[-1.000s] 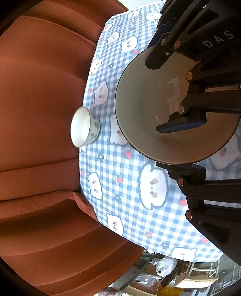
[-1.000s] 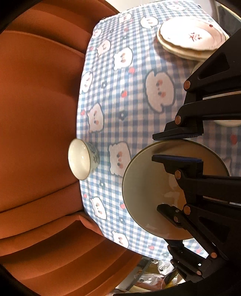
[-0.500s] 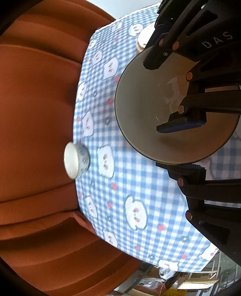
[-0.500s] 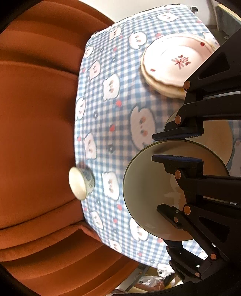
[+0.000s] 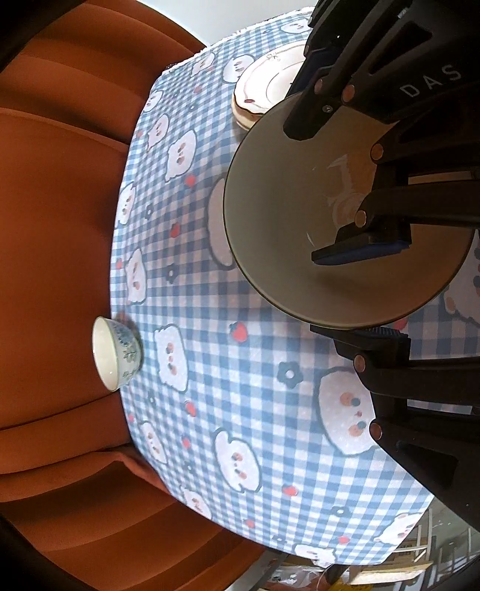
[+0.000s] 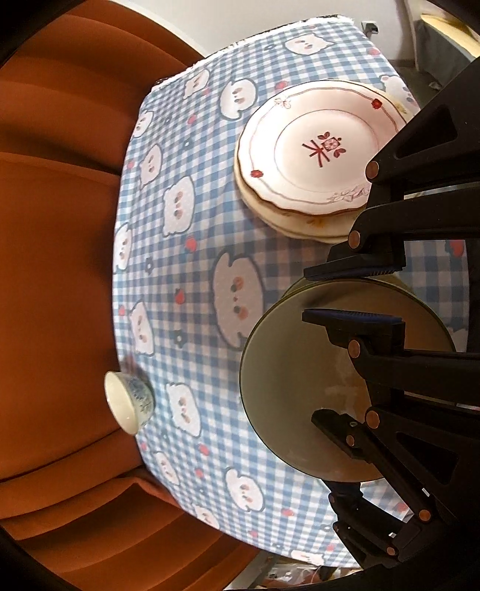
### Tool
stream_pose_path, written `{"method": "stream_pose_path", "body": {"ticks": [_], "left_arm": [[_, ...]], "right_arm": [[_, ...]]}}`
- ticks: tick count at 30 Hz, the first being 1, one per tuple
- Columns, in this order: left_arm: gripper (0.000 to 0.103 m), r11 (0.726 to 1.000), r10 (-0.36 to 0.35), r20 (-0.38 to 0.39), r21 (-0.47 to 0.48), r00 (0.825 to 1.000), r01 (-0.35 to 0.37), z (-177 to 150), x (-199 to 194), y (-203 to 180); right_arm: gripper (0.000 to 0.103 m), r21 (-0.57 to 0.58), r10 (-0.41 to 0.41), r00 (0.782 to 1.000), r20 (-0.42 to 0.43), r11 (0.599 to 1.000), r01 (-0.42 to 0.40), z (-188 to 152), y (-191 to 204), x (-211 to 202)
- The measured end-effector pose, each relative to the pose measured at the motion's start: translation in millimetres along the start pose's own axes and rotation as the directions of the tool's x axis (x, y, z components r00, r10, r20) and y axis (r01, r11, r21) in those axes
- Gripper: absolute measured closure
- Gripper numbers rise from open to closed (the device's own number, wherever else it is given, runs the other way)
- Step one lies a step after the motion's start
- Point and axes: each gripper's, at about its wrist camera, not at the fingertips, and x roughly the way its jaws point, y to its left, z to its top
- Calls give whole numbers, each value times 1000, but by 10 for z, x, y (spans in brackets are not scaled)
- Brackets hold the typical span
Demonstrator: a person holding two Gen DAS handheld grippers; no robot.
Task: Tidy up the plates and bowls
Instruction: 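Carry the second olive-rimmed plate with the left tool toward the stack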
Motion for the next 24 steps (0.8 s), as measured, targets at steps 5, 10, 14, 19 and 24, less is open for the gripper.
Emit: {"method": "stream_pose_path", "body": {"ticks": [5, 10, 14, 19, 24], "left_arm": [[75, 1000, -9, -21, -13, 1000, 9, -24, 104, -12], [75, 999, -18, -38, -29, 999, 17, -30, 207, -17], [75, 999, -22, -52, -35, 998, 20, -33, 284, -41], [75, 1000, 5, -46, -7, 999, -6, 2, 285, -104], [75, 998, 39, -58, 44, 998, -36, -26, 288, -163]], "right_arm": [[85, -19, -19, 999, -26, 1000, 19, -14, -5, 99], [84, -38, -38, 998, -43, 999, 37, 6, 3, 203], [84, -48, -51, 997, -61, 998, 48, 14, -2, 293], [84, -40, -38, 998, -54, 999, 36, 32, -55, 333], [82, -13, -5, 999, -38, 1000, 4, -5, -109, 351]]}}
